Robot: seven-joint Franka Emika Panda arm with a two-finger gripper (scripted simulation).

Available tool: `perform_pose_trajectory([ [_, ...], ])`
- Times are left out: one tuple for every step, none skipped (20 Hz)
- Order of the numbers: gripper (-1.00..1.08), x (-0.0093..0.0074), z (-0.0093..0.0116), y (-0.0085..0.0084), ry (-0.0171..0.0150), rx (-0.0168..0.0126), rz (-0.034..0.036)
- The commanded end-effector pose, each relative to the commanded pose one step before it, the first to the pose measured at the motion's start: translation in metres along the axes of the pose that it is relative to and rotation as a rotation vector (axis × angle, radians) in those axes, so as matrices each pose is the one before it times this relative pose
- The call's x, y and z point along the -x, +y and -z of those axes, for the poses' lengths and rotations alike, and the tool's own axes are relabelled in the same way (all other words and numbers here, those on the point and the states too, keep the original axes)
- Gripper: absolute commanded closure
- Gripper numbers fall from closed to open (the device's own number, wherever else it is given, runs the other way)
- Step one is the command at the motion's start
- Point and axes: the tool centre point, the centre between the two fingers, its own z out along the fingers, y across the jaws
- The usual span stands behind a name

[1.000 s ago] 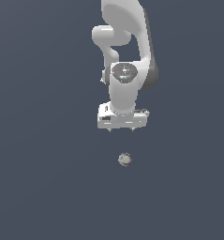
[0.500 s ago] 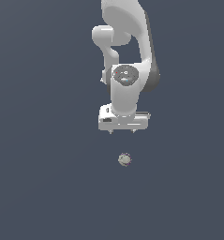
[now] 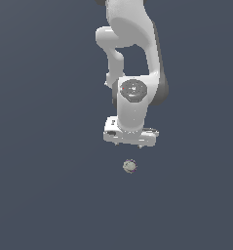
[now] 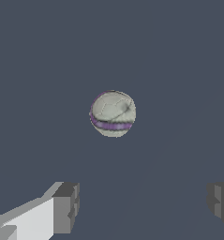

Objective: Pick up the object and move it to a goal position.

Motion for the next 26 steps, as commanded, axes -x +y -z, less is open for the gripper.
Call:
perform_pose_trajectory([
  [-0.92,-0.01044,-0.00690,-0.00340,0.00316,0.00312,-0.05638],
  [-0.92,-0.00447,-0.00312,-0.00178,0.00168,0.00149,-0.02502],
  [-0.92,-0.00419,-0.00308,-0.00185,0.00172,0.00152,-0.02410],
  [-0.92,-0.00384,-0.00296,-0.00185,0.00171,0.00149,-0.02272],
  [-0.92,-0.00351,-0.00284,-0.00184,0.00169,0.00145,-0.02131],
  [-0.92,-0.00319,-0.00270,-0.00181,0.00166,0.00140,-0.01994],
  [-0.92,-0.00289,-0.00256,-0.00176,0.00162,0.00134,-0.01858],
  [-0.92,-0.00261,-0.00241,-0.00170,0.00156,0.00127,-0.01721],
  [-0.92,-0.00234,-0.00225,-0.00161,0.00150,0.00119,-0.01590],
  [-0.92,-0.00209,-0.00209,-0.00153,0.00142,0.00111,-0.01456],
  [-0.92,-0.00185,-0.00192,-0.00143,0.00134,0.00102,-0.01326],
  [-0.92,-0.00163,-0.00175,-0.00132,0.00124,0.00093,-0.01195],
  [-0.92,-0.00143,-0.00157,-0.00119,0.00113,0.00083,-0.01068],
  [-0.92,-0.00122,-0.00140,-0.00108,0.00102,0.00074,-0.00937],
  [-0.92,-0.00104,-0.00122,-0.00094,0.00090,0.00064,-0.00813],
  [-0.92,-0.00086,-0.00103,-0.00080,0.00077,0.00054,-0.00686],
  [-0.92,-0.00069,-0.00085,-0.00067,0.00064,0.00044,-0.00560],
  [-0.92,-0.00052,-0.00066,-0.00054,0.00050,0.00034,-0.00433],
  [-0.92,-0.00039,-0.00047,-0.00036,0.00036,0.00025,-0.00313],
  [-0.92,-0.00021,-0.00029,-0.00026,0.00021,0.00014,-0.00181],
  [-0.92,-0.00010,-0.00009,-0.00004,0.00008,0.00005,-0.00068],
  [-0.92,0.00071,0.00026,0.00038,-0.00093,-0.00008,0.00427],
  [-0.92,0.00001,-0.00043,-0.00002,0.00000,0.00000,0.00000],
  [-0.92,0.00004,-0.00127,-0.00006,0.00000,0.00000,0.00000],
  [-0.92,0.00007,-0.00211,-0.00010,0.00000,0.00000,0.00000],
  [-0.92,-0.00013,-0.00287,0.00027,0.00014,0.00001,-0.00068],
])
